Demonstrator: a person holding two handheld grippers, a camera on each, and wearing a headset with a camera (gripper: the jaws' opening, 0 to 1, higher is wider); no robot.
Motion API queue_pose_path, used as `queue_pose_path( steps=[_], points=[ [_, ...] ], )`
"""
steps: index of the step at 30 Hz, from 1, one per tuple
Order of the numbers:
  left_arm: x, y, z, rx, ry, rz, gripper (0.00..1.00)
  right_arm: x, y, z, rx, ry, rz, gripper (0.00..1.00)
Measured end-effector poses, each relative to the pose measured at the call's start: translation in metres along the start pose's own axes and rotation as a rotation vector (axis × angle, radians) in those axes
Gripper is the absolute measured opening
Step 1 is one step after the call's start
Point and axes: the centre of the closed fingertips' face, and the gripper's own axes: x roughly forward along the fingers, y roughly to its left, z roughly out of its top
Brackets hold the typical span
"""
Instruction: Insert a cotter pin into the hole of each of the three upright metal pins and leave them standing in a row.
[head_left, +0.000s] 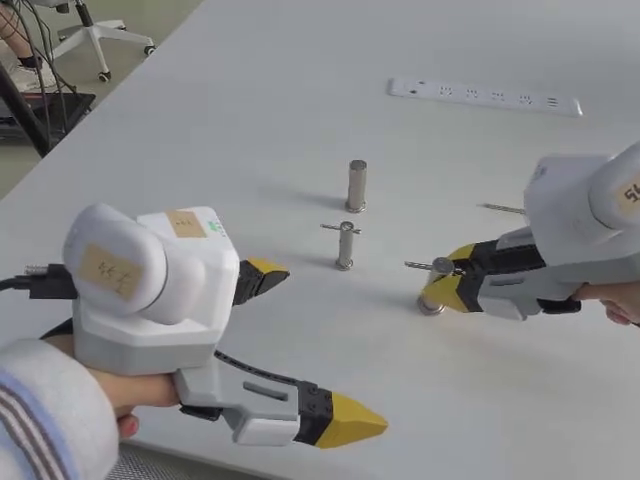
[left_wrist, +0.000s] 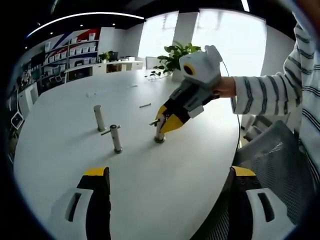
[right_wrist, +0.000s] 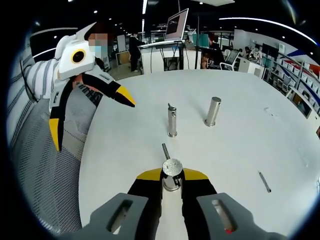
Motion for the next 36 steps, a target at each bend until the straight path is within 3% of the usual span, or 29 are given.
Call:
queue_pose_path(
  steps=[15, 30, 36],
  points=[
    [0.001, 0.002, -0.004, -0.018, 0.022, 0.0, 0.97, 0.004, -0.024, 0.007, 0.037, -0.016, -0.041, 0.08],
    [0.001, 0.0, -0.008, -0.028, 0.039, -0.01, 0.97, 0.006, -0.028, 0.005, 0.042, -0.015, -0.035, 0.08],
    [0.002, 0.0, -0.011, -0.023, 0.047, -0.01, 0.97, 0.007, -0.026, 0.005, -0.014, -0.002, -0.046, 0.09]
  ],
)
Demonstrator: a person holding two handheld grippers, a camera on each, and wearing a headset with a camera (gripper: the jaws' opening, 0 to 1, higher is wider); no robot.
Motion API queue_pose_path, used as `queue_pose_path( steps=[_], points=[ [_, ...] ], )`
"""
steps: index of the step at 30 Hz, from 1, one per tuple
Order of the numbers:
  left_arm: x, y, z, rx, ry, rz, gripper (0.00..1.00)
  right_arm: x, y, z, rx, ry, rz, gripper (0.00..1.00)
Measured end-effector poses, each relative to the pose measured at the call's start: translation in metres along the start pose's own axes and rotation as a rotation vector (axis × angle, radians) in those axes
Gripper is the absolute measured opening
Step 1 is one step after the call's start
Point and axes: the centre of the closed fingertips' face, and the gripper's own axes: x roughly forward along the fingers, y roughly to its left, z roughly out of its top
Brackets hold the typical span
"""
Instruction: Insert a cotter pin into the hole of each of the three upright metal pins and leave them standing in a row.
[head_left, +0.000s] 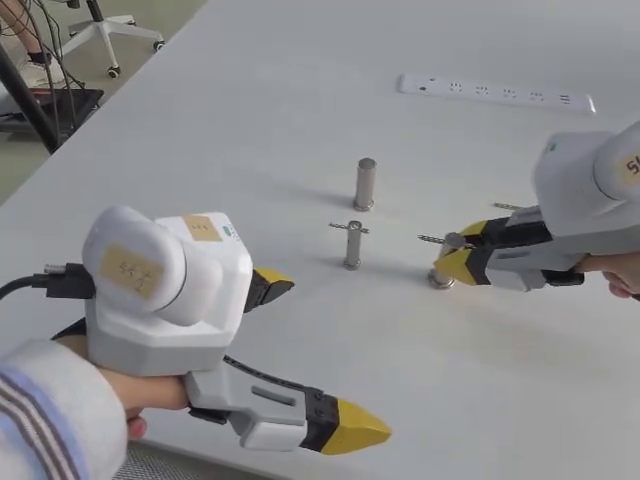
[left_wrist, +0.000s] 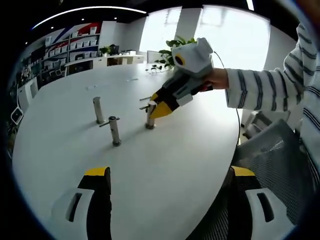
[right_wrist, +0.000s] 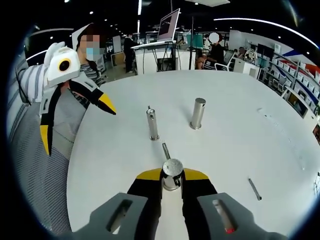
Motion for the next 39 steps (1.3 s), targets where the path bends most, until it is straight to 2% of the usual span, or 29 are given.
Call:
queue_pose_path(
  steps=[4, 7, 10, 14, 19, 23, 27, 31, 39],
  points=[
    [0.001, -0.001, 0.0, -0.001, 0.002, -0.002, 0.97, 0.0, -0.001, 0.001, -0.001, -0.006, -0.008, 0.11],
    [-0.001, -0.001, 0.004, -0.005, -0.013, 0.0, 0.97, -0.005, -0.002, 0.006, 0.009, -0.025, -0.027, 0.23],
    [-0.004, 0.001, 0.008, -0.008, -0.029, 0.008, 0.97, -0.011, -0.004, 0.009, 0.016, -0.045, -0.048, 0.31],
    [-0.007, 0.005, 0.015, 0.0, -0.05, 0.028, 0.97, -0.026, 0.0, 0.022, 0.057, -0.113, -0.059, 0.38],
    [-0.01, 0.01, 0.024, -0.002, -0.083, 0.051, 0.97, -0.045, 0.006, 0.024, 0.044, -0.127, -0.087, 0.49],
    [-0.013, 0.012, 0.03, -0.018, -0.11, 0.057, 0.96, -0.06, 0.012, 0.028, 0.092, -0.173, -0.112, 0.58],
    [-0.015, 0.012, 0.032, -0.018, -0.115, 0.06, 0.96, -0.074, 0.02, 0.029, 0.122, -0.206, -0.126, 0.65],
    [-0.019, 0.012, 0.031, -0.017, -0.107, 0.058, 0.96, -0.083, 0.026, 0.026, 0.143, -0.212, -0.143, 0.73],
    [-0.03, 0.02, 0.043, -0.002, -0.128, 0.071, 0.96, -0.092, 0.039, 0.008, 0.208, -0.175, -0.166, 0.86]
  ],
)
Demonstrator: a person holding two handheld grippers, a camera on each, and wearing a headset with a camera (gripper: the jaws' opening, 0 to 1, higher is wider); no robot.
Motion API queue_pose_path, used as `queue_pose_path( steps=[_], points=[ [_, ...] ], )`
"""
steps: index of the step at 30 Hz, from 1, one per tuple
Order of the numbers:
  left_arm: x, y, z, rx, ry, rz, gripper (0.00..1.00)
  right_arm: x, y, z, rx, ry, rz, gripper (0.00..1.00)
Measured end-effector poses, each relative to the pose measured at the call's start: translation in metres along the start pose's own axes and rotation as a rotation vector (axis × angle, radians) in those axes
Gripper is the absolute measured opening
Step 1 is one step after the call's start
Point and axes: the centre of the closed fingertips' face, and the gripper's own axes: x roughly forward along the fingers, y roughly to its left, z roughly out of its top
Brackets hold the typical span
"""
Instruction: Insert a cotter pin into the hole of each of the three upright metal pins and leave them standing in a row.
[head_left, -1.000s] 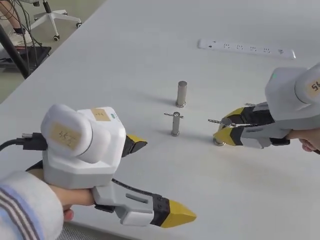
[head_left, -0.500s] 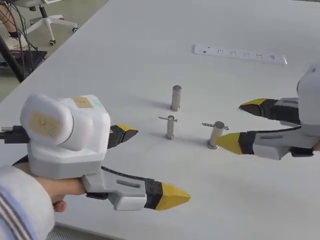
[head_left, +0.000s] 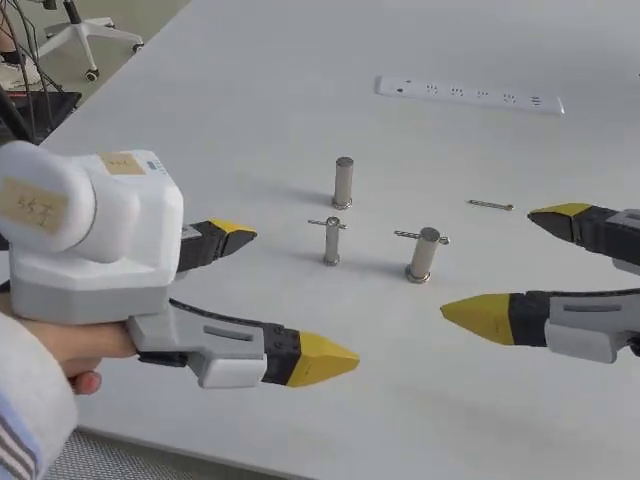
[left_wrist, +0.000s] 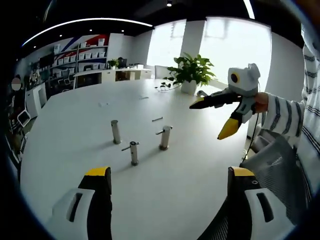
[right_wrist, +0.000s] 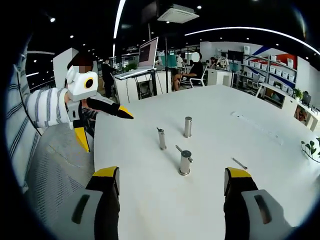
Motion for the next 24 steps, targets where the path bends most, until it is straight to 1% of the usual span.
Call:
queue_pose_path(
  steps=[7, 9, 10, 12, 14, 17, 21, 24],
  points=[
    [-0.003, 0.007, 0.002, -0.001, -0.004, 0.016, 0.96, -0.01, 0.006, -0.021, 0.075, 0.043, -0.026, 0.9],
    [-0.003, 0.009, 0.001, -0.005, -0.003, 0.02, 0.96, -0.015, 0.006, -0.031, 0.097, 0.071, -0.043, 0.91],
    [-0.003, 0.009, 0.001, -0.007, -0.004, 0.02, 0.96, -0.017, 0.006, -0.036, 0.119, 0.082, -0.049, 0.92],
    [-0.003, 0.01, 0.001, -0.015, -0.009, 0.02, 0.96, -0.021, 0.006, -0.042, 0.155, 0.087, -0.057, 0.96],
    [-0.003, 0.011, 0.003, -0.019, -0.014, 0.018, 0.96, -0.024, 0.007, -0.045, 0.171, 0.092, -0.062, 0.98],
    [-0.002, 0.014, 0.008, -0.026, -0.03, 0.017, 0.96, -0.028, 0.007, -0.051, 0.189, 0.101, -0.07, 0.98],
    [0.001, 0.018, 0.015, -0.017, -0.039, 0.013, 0.95, -0.03, 0.008, -0.053, 0.208, 0.099, -0.075, 0.98],
    [0.005, 0.024, 0.024, -0.003, -0.049, 0.018, 0.94, -0.031, 0.008, -0.052, 0.212, 0.097, -0.079, 0.98]
  ],
)
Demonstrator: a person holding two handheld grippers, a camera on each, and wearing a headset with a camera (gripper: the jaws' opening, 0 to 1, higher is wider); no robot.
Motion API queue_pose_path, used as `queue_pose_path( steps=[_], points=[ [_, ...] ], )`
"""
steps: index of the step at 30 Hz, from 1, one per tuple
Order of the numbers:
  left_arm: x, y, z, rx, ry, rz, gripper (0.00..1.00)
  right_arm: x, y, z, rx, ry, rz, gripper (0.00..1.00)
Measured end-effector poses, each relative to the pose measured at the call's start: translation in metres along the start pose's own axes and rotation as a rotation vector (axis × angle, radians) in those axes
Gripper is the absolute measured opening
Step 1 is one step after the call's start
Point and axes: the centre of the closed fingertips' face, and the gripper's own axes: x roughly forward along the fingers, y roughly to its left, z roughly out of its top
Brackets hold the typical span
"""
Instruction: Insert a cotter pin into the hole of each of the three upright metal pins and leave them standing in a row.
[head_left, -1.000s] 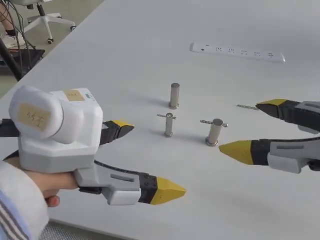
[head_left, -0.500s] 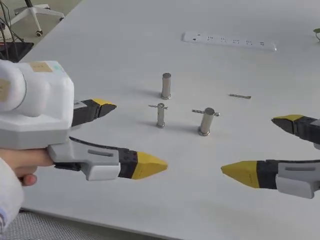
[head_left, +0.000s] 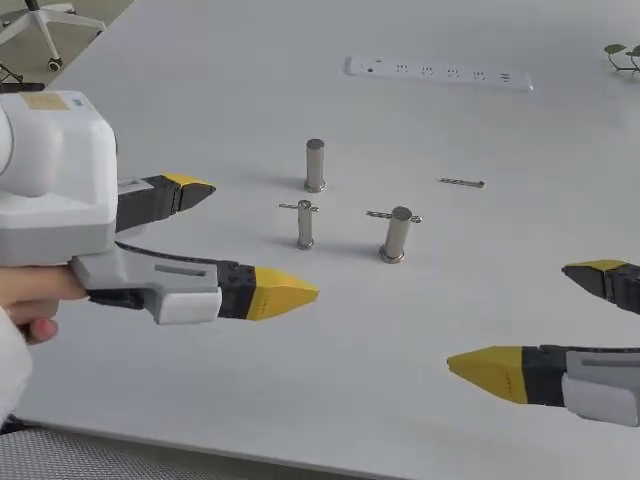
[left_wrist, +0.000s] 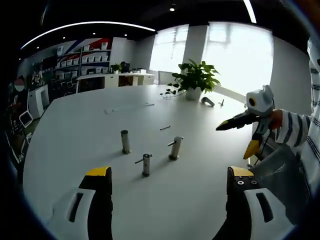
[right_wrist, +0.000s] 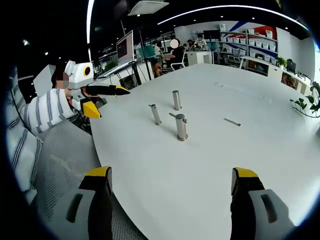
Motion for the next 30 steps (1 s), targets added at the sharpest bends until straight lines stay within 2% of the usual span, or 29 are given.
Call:
queue_pose_path(
  steps=[6, 10, 15, 17, 19, 22, 30],
  points=[
    [0.01, 0.015, 0.019, 0.005, -0.025, 0.004, 0.9, -0.001, 0.001, 0.002, 0.003, -0.01, -0.001, 0.98],
    [0.018, 0.029, 0.033, 0.012, -0.043, 0.023, 0.79, -0.002, 0.0, 0.0, 0.011, -0.008, -0.003, 0.98],
    [0.033, 0.047, 0.055, 0.04, -0.066, 0.039, 0.71, -0.005, -0.003, -0.003, 0.023, -0.005, -0.013, 0.98],
    [0.041, 0.054, 0.06, 0.037, -0.074, 0.046, 0.67, -0.006, -0.004, -0.004, 0.029, -0.004, -0.014, 0.98],
    [0.05, 0.062, 0.061, 0.014, -0.081, 0.062, 0.61, -0.006, -0.004, -0.005, 0.033, -0.003, -0.015, 0.97],
    [0.06, 0.065, 0.06, 0.017, -0.073, 0.067, 0.57, -0.008, -0.006, -0.007, 0.045, -0.003, -0.024, 0.97],
    [0.092, 0.081, 0.046, 0.027, 0.008, 0.054, 0.46, -0.012, -0.011, -0.013, 0.068, 0.006, -0.042, 0.96]
  ],
)
